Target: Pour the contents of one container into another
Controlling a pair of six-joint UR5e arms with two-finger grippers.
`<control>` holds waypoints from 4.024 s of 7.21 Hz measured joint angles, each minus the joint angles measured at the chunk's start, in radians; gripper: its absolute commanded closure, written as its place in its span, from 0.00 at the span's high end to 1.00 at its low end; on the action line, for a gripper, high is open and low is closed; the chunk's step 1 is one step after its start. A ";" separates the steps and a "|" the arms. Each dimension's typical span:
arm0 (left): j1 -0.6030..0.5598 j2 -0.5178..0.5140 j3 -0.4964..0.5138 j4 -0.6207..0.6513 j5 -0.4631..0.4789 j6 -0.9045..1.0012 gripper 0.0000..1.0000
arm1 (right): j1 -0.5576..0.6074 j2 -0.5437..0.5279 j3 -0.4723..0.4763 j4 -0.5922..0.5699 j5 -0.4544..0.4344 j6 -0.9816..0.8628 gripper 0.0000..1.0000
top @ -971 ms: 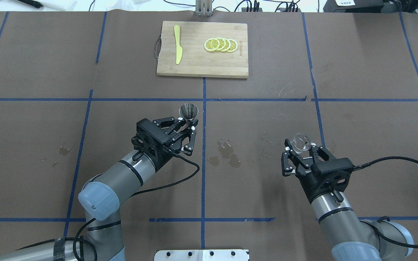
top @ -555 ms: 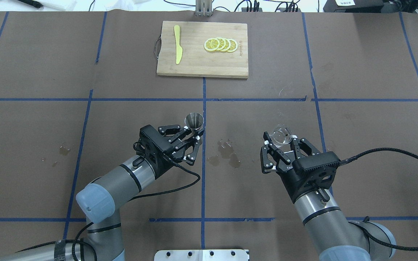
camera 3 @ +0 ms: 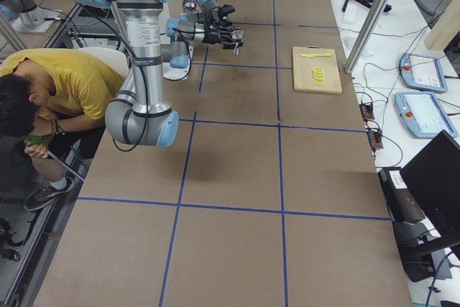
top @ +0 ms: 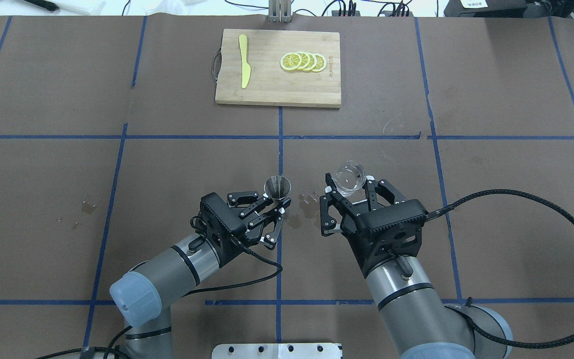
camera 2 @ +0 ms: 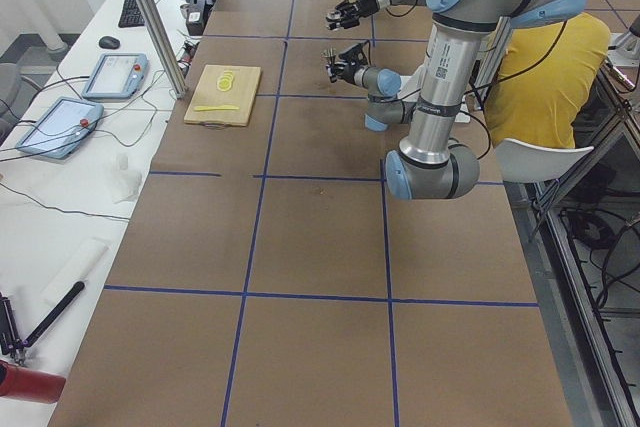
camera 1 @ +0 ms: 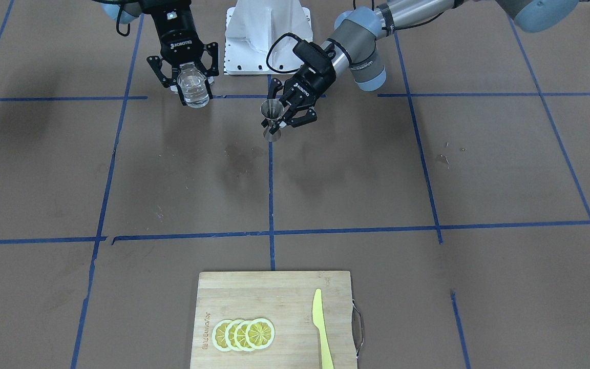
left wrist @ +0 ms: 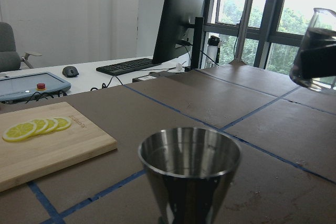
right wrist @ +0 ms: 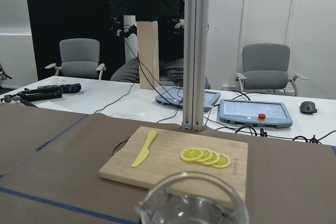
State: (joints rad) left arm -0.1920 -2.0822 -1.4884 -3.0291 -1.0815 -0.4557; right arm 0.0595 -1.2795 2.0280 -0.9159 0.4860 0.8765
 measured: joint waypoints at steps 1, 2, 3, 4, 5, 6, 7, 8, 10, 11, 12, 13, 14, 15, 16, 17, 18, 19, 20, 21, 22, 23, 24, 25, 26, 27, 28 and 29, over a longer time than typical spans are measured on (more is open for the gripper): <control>0.008 -0.002 -0.001 0.000 0.001 0.000 0.00 | 0.000 0.036 0.001 -0.062 0.000 -0.002 0.00; 0.012 -0.003 -0.001 0.001 0.002 0.000 0.00 | 0.001 0.071 0.002 -0.126 0.000 -0.003 0.00; 0.015 -0.009 -0.001 0.003 0.003 0.000 0.00 | 0.001 0.102 0.002 -0.187 0.000 -0.002 0.00; 0.017 -0.018 0.001 0.006 0.003 0.000 0.00 | 0.002 0.120 0.003 -0.230 0.000 -0.003 0.00; 0.020 -0.022 0.003 0.008 0.003 0.001 0.00 | 0.003 0.128 0.003 -0.252 0.000 -0.003 0.00; 0.021 -0.024 0.002 0.008 0.003 0.001 0.00 | 0.005 0.131 0.003 -0.263 0.000 -0.003 0.00; 0.021 -0.025 -0.001 0.008 0.001 0.002 0.00 | 0.008 0.134 0.003 -0.267 0.001 -0.004 0.00; 0.022 -0.025 -0.003 0.007 0.000 0.002 0.00 | 0.013 0.137 0.003 -0.269 0.001 -0.004 0.00; 0.022 -0.025 -0.006 0.005 -0.005 0.000 0.00 | 0.024 0.138 0.003 -0.270 0.003 -0.004 0.00; 0.022 -0.025 -0.007 0.005 -0.004 -0.001 0.00 | 0.029 0.139 0.003 -0.270 0.005 -0.004 0.00; 0.022 -0.026 -0.008 0.006 -0.001 -0.001 0.00 | 0.033 0.140 0.005 -0.270 0.006 -0.004 0.00; 0.020 -0.025 -0.007 0.007 0.001 0.025 0.00 | 0.035 0.142 0.005 -0.270 0.006 -0.004 0.00; 0.019 -0.026 -0.005 0.008 0.004 0.080 0.00 | 0.038 0.142 0.006 -0.270 0.006 -0.004 0.00; 0.018 -0.027 -0.004 0.008 0.006 0.122 0.00 | 0.040 0.143 0.006 -0.284 0.006 -0.005 0.00; 0.017 -0.026 -0.001 0.006 0.032 0.139 0.00 | 0.044 0.143 0.006 -0.315 0.006 -0.007 0.00; 0.017 -0.024 0.001 0.002 0.071 0.145 0.00 | 0.050 0.144 0.007 -0.346 0.006 -0.021 0.00; 0.017 -0.023 0.002 -0.001 0.097 0.146 0.00 | 0.057 0.144 0.007 -0.367 0.006 -0.051 0.00; 0.017 -0.023 0.004 -0.003 0.107 0.146 0.00 | 0.061 0.146 0.007 -0.382 0.006 -0.078 0.00; 0.019 -0.024 0.004 -0.003 0.110 0.146 0.00 | 0.063 0.156 0.008 -0.403 0.006 -0.101 0.00; 0.019 -0.028 0.005 -0.003 0.109 0.145 0.00 | 0.064 0.174 0.010 -0.435 0.006 -0.111 0.00; 0.020 -0.033 0.007 -0.004 0.108 0.145 0.00 | 0.063 0.189 0.015 -0.474 0.006 -0.114 0.00; 0.020 -0.043 0.013 -0.004 0.107 0.145 0.00 | 0.060 0.196 0.024 -0.508 0.006 -0.115 0.00; 0.019 -0.054 0.022 -0.003 0.108 0.144 0.00 | 0.058 0.199 0.034 -0.537 0.007 -0.116 0.00; 0.018 -0.059 0.028 -0.002 0.109 0.144 0.00 | 0.054 0.199 0.046 -0.567 0.007 -0.117 0.00; 0.017 -0.063 0.035 -0.001 0.110 0.144 0.00 | 0.049 0.199 0.064 -0.603 0.007 -0.118 0.00; 0.016 -0.067 0.045 -0.001 0.111 0.144 0.00 | 0.045 0.200 0.082 -0.639 0.008 -0.123 0.00; 0.015 -0.074 0.054 -0.001 0.112 0.144 0.00 | 0.041 0.200 0.093 -0.662 0.009 -0.132 0.00; 0.014 -0.082 0.061 0.000 0.112 0.144 0.00 | 0.035 0.200 0.096 -0.672 0.009 -0.138 0.00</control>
State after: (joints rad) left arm -0.1782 -2.1641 -1.4274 -3.0292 -0.9695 -0.3114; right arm 0.0948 -1.0793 2.1244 -1.5880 0.4953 0.7380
